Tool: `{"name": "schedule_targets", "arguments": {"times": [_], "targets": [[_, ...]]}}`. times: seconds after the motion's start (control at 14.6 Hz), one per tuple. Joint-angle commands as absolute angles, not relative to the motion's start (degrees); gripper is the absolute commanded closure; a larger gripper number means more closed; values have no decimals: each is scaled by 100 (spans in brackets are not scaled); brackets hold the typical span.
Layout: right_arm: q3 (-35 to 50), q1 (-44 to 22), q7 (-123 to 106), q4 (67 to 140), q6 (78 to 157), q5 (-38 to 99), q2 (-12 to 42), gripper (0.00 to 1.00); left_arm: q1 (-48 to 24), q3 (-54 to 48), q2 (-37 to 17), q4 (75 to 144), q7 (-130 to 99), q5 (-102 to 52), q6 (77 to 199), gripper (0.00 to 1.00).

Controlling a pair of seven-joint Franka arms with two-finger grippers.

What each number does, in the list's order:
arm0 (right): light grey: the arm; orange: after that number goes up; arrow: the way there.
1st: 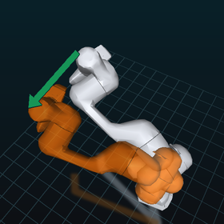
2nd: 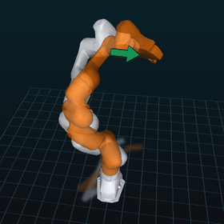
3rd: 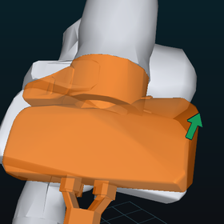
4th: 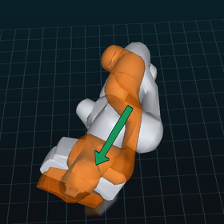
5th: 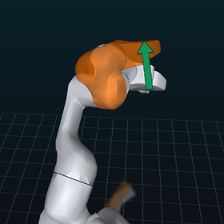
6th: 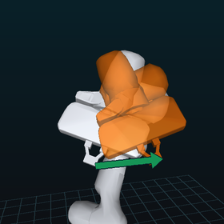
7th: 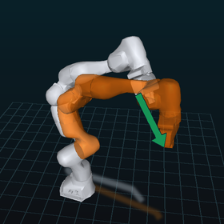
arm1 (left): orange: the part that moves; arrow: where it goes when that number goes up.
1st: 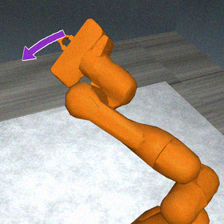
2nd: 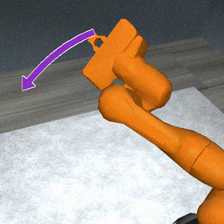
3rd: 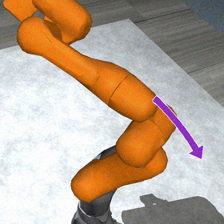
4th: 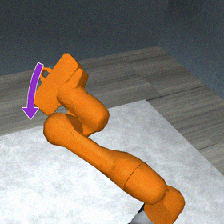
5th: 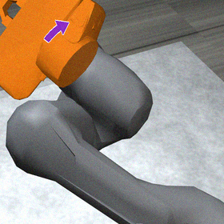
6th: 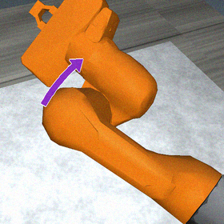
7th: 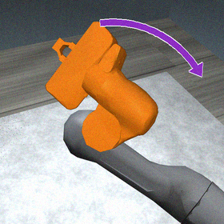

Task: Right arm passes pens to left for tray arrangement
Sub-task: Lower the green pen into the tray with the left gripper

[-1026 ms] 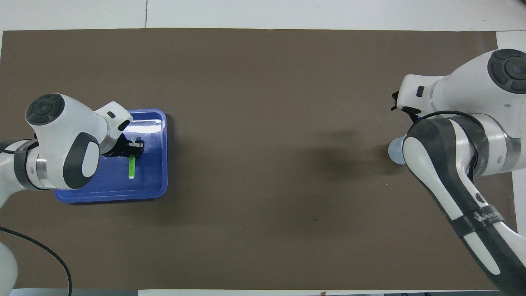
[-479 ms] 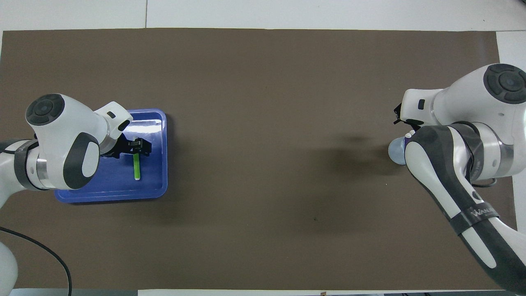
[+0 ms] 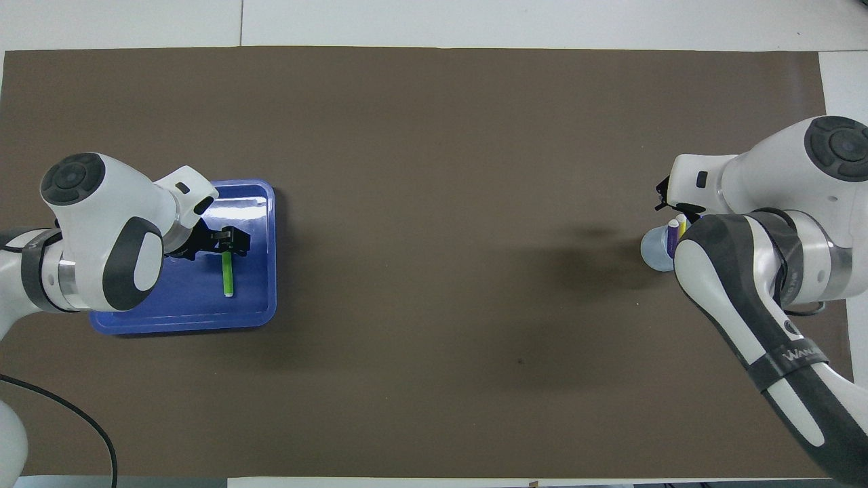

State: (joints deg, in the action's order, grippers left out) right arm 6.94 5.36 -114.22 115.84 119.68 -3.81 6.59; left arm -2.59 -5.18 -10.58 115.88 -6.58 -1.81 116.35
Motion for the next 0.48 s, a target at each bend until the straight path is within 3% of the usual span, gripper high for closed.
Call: {"name": "schedule_targets", "arguments": {"times": [0.0, 0.21, 0.41], "targets": [[756, 633, -11584, 11777, 12138, -396, 510, 26, -281, -510, -958, 10595, -930, -543, 10323, 0], [765, 633, -11567, 11847, 12173, -387, 510, 31, -299, -588, -844, 9723, -2052, -956, 9319, 0], [765, 589, -11523, 11944, 12304, -369, 466, 31, -316, -747, -318, 9712, -3081, -1317, 9167, 0]]}}
